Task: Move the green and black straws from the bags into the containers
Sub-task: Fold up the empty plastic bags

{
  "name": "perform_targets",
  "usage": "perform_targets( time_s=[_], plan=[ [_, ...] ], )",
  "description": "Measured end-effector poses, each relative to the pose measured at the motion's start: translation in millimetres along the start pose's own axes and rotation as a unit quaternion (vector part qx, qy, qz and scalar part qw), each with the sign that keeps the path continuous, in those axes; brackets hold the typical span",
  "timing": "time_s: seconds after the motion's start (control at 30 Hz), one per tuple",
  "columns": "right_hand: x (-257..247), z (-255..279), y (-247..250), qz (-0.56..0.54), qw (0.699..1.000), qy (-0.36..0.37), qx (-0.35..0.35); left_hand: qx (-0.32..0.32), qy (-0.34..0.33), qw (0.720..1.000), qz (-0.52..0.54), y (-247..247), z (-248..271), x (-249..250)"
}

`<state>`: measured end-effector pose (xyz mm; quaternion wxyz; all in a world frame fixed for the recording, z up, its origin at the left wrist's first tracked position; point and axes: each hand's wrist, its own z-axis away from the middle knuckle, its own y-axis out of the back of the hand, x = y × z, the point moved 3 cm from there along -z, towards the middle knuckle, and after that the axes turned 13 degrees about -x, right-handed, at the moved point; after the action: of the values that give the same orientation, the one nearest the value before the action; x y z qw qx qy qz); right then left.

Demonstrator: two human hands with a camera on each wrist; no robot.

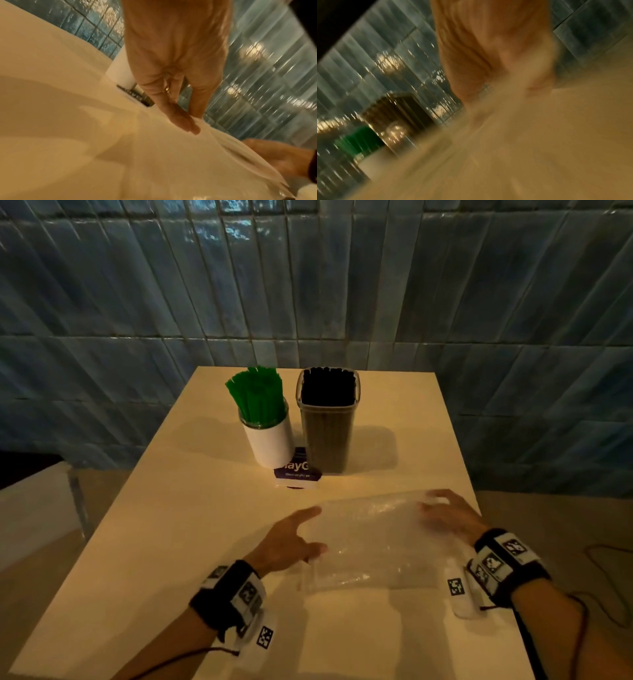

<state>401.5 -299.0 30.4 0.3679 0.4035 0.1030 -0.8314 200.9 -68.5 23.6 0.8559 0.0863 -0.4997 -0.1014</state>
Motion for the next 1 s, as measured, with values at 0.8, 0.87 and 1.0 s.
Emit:
perform_targets(
  time_s=[0.8, 0.87, 1.0],
  plan=[
    [60.1, -26.6, -3.3, -0.003, 0.999, 0.033, 0.035, 0.180, -0.011, 0.983, 0.016, -23.5, -17.1, -43.4],
    [60.7, -24.3, -6.1, -0.030, 0.998, 0.042, 0.021, 0.188, 0.010, 0.982, 0.015, -18.4, -18.1, -41.9],
    [60.3, -18.0, -15.0, 0.079, 0.994, 0.033, 0.067, 0.176, 0.019, 0.984, -0.021, -15.7, -18.1, -48.2]
  ],
)
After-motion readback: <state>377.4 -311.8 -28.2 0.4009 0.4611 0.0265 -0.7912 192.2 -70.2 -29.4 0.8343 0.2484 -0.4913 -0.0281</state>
